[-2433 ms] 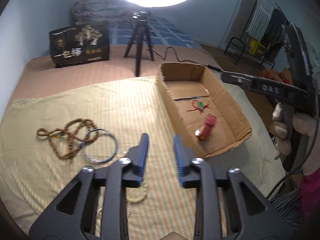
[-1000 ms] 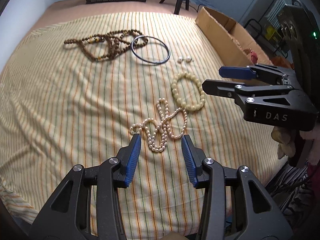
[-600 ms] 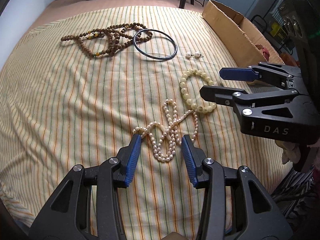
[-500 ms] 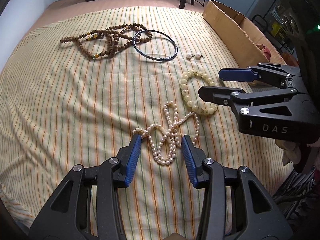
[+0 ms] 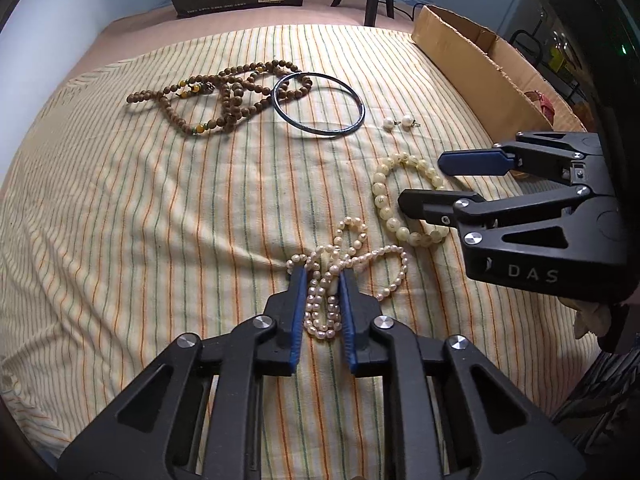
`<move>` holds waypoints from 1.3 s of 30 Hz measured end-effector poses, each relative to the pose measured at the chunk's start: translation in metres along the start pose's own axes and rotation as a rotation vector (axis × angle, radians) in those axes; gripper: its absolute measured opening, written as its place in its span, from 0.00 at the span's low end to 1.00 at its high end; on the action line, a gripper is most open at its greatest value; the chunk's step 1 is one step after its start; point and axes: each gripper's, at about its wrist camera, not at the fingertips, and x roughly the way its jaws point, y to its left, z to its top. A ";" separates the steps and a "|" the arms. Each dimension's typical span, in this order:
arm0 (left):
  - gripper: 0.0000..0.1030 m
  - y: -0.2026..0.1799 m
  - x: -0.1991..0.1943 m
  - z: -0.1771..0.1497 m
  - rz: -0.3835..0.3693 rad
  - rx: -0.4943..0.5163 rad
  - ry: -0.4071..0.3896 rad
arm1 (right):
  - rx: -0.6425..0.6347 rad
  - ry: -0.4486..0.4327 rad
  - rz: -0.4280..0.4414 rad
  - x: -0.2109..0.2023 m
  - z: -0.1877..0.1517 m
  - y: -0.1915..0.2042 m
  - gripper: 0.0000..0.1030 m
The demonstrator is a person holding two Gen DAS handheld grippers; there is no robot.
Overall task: Organize jewelry
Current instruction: 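Close the left tool on the pearl necklace while the right tool grips the cream bead bracelet, then carry the pearls in the left tool while the right tool carries the bracelet over the box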
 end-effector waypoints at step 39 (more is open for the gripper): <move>0.06 0.003 -0.082 0.048 -0.122 -0.108 -0.213 | 0.021 -0.245 0.075 -0.094 0.011 0.001 0.06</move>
